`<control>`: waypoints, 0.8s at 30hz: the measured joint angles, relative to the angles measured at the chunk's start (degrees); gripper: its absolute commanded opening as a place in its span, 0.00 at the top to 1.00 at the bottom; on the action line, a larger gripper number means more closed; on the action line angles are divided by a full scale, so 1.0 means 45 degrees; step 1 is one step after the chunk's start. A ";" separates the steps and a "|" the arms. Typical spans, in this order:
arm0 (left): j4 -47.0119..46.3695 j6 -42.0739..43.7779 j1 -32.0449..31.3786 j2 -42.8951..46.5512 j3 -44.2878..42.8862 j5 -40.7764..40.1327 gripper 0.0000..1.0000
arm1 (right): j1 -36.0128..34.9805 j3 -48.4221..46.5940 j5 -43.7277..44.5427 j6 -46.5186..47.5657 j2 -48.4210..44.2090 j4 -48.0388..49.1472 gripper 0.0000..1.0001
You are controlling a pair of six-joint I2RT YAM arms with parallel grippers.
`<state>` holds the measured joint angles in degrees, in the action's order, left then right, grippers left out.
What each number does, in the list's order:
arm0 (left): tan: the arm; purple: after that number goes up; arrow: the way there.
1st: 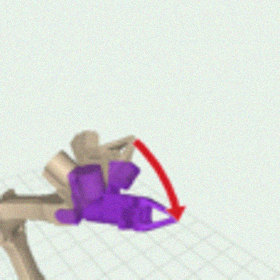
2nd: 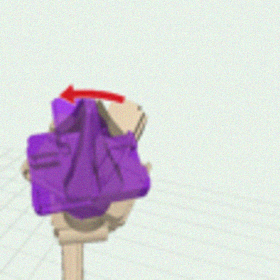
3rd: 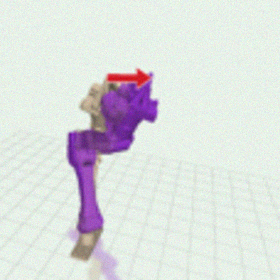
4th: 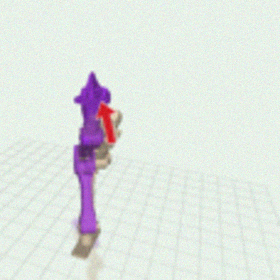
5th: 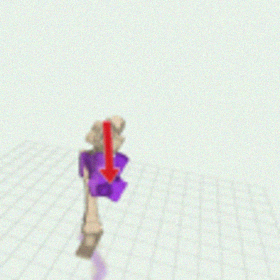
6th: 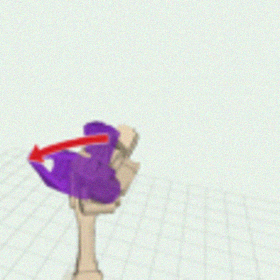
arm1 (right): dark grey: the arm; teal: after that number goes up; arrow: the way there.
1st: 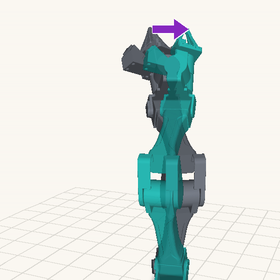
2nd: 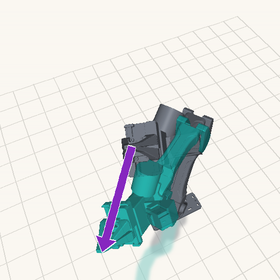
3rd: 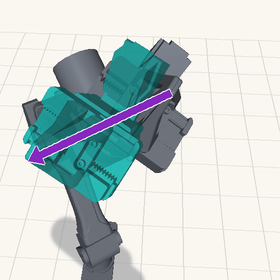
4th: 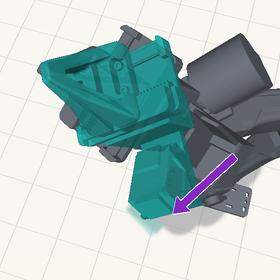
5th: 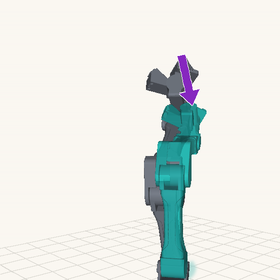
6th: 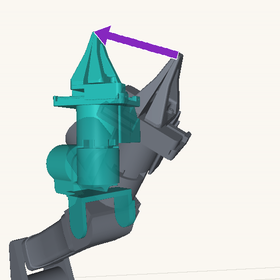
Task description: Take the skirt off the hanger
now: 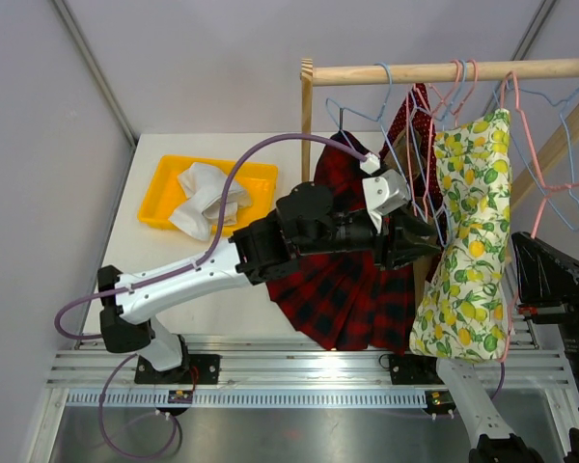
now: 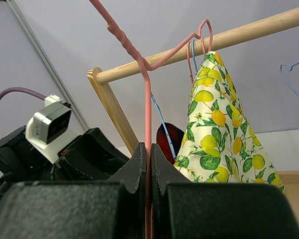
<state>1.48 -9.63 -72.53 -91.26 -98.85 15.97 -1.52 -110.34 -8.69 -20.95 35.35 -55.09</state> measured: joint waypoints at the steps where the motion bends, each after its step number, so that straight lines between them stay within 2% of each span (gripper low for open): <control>1: -0.0049 -0.0078 0.0000 0.0136 0.0000 -0.0005 0.78 | 0.0000 0.0000 0.0005 0.0000 0.0000 0.0005 1.00; 2: -0.0092 -0.0005 0.0000 0.0214 -0.0005 0.0000 0.83 | -0.0005 0.0000 0.0005 0.0000 0.0000 0.0005 1.00; 3: -0.0160 0.0029 0.0015 0.0243 -0.0024 0.0000 0.79 | -0.0005 0.0000 0.0005 0.0000 0.0000 0.0005 1.00; 4: -0.0175 0.0063 0.0015 0.0223 -0.0068 0.0005 0.67 | -0.0010 0.0000 0.0005 -0.0005 0.0000 0.0005 1.00; 5: -0.0170 0.0121 0.0015 0.0170 -0.0117 0.0024 0.44 | -0.0010 0.0000 0.0005 -0.0005 0.0000 0.0010 1.00; 6: -0.0165 0.0102 0.0015 0.0063 -0.0185 0.0068 0.31 | -0.0010 -0.0005 0.0005 -0.0005 0.0000 0.0015 1.00; 7: -0.0160 0.0136 0.0010 -0.0039 -0.0248 0.0073 0.22 | -0.0010 -0.0005 0.0000 -0.0005 0.0000 0.0015 1.00; 11: -0.0068 -0.0078 0.0010 -0.0753 -0.0782 0.0335 0.18 | -0.0010 -0.0049 0.0000 -0.0005 0.0005 0.0010 1.00; 14: -0.0029 -0.0175 0.0015 -0.1258 -0.1248 0.0646 0.19 | -0.0010 -0.0078 0.0000 -0.0005 0.0005 0.0024 1.00; 16: -0.0005 -0.0291 0.0015 -0.1515 -0.1520 0.0889 0.21 | -0.0010 -0.0078 0.0000 -0.0010 0.0005 0.0019 1.00; 17: 0.0000 -0.0345 0.0010 -0.1637 -0.1685 0.1069 0.29 | -0.0010 -0.0078 0.0000 -0.0010 0.0005 0.0019 1.00; 18: -0.0015 -0.0481 0.0010 -0.1763 -0.1855 0.1268 0.50 | -0.0010 -0.0078 0.0000 -0.0010 0.0005 0.0024 1.00; 20: -0.0194 -0.0792 0.0010 -0.1957 -0.2113 0.1632 0.72 | -0.0010 -0.0073 0.0000 -0.0010 0.0005 0.0029 1.00; 21: -0.0301 -0.0937 0.0010 -0.2079 -0.2273 0.1880 0.89 | -0.0010 -0.0073 0.0000 -0.0010 0.0005 0.0029 1.00; 22: -0.0384 -0.1103 0.0010 -0.2195 -0.2433 0.2089 0.97 | -0.0010 -0.0073 0.0000 -0.0010 0.0005 0.0034 1.00; 24: -0.0641 -0.1336 0.0010 -0.2438 -0.2749 0.2516 1.00 | -0.0010 -0.0073 0.0000 -0.0010 0.0005 0.0044 1.00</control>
<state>-1.41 -15.64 -72.49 -102.24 -111.22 27.29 -1.56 -110.67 -8.69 -20.99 35.38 -54.89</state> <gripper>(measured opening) 0.029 0.032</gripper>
